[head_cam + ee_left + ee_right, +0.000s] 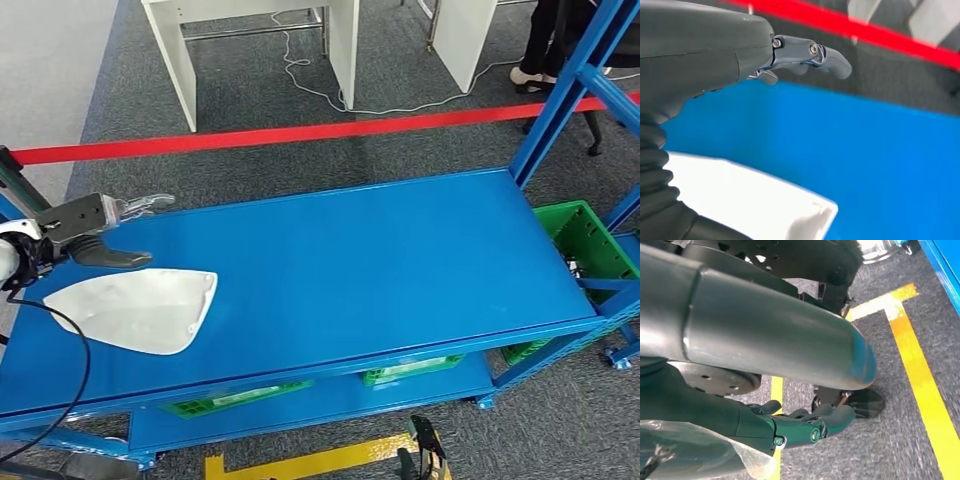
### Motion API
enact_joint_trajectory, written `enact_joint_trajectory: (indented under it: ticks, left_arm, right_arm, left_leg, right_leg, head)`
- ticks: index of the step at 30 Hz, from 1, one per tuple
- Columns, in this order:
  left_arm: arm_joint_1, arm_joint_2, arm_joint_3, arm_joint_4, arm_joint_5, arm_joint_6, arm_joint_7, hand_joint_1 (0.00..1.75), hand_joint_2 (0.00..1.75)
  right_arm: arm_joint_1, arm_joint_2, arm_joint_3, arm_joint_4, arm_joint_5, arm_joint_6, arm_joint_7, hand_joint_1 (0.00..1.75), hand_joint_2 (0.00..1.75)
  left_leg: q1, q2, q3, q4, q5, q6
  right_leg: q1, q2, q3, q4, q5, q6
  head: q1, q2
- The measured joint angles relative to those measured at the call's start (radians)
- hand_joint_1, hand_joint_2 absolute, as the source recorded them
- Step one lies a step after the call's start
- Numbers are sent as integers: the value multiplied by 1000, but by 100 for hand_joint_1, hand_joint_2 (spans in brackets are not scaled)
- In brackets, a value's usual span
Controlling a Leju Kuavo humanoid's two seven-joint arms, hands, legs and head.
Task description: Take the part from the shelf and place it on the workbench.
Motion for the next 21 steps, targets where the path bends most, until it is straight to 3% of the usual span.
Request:
enact_joint_trajectory:
  ticks: [2, 3, 6, 8, 9, 11, 13, 14, 17, 19, 21]
  left_arm:
    - [-35, 1, -18, 30, 102, -51, 44, 0, 175]
    - [-55, 1, -29, 47, 150, -68, 64, 0, 175]
    - [-98, 0, -75, 103, 272, -89, 112, 0, 175]
    - [-115, -2, -108, 133, 326, -87, 131, 0, 175]
    - [-119, 0, -122, 144, 343, -80, 133, 0, 175]
    - [-109, 15, -150, 161, 356, -61, 117, 0, 175]
    - [-85, 37, -176, 176, 355, -51, 91, 0, 175]
    - [-76, 44, -188, 184, 355, -54, 84, 0, 175]
    - [-72, 60, -225, 208, 349, -77, 78, 0, 175]
    - [-75, 68, -256, 229, 334, -83, 75, 0, 175]
    - [-77, 70, -286, 259, 317, -84, 66, 0, 175]
  right_arm:
    - [-9, 0, 0, 0, 1, -15, 6, 0, 0]
    - [-14, 0, 0, 0, 1, -22, 10, 0, 0]
    - [-24, 1, -3, 0, 2, -46, 22, 0, 0]
    - [-30, 2, -7, 1, 9, -48, 26, 0, 0]
    - [-33, 2, -8, 1, 17, -34, 26, 0, 0]
    - [-37, 2, -8, 1, 34, 9, 23, 0, 0]
    - [-33, 2, -9, 1, 46, 38, 21, 0, 0]
    - [-31, 2, -9, 1, 51, 43, 21, 0, 0]
    - [-35, 1, -9, 1, 68, 50, 26, 0, 0]
    - [-42, 1, -8, 1, 78, 53, 32, 0, 0]
    - [-45, 1, -8, 1, 87, 55, 39, 0, 0]
  left_leg:
    - [1, 0, 57, -128, 58, 2]
    - [0, -1, 75, -169, 68, 5]
    - [-4, -2, 84, -195, 65, 20]
    - [-1, -2, 87, -200, 68, 32]
    - [2, -1, 88, -202, 69, 38]
    - [1, 3, 89, -202, 68, 45]
    - [-2, 7, 89, -201, 67, 46]
    - [-2, 6, 89, -200, 67, 47]
    - [-4, 0, 89, -198, 64, 43]
    - [-7, -2, 85, -197, 65, 36]
    - [-7, -3, 84, -199, 69, 26]
  right_leg:
    - [2, 1, 0, 4, -4, 5]
    - [3, 1, -2, 6, -5, 10]
    - [6, 2, -8, 6, -2, 23]
    - [6, 0, -21, 28, -21, 31]
    - [6, -1, -40, 67, -43, 35]
    - [5, -3, -103, 195, -99, 39]
    - [5, -4, -149, 282, -118, 39]
    - [5, -4, -147, 271, -100, 38]
    - [6, -4, -59, 88, -10, 27]
    - [8, -3, -22, 19, 1, 22]
    - [8, -1, -16, 10, 0, 17]
  head:
    - [0, 0]
    - [1, 0]
    - [1, 0]
    - [4, 0]
    - [7, 0]
    - [13, 0]
    - [14, 0]
    - [14, 0]
    - [14, 0]
    - [13, 0]
    - [13, 0]
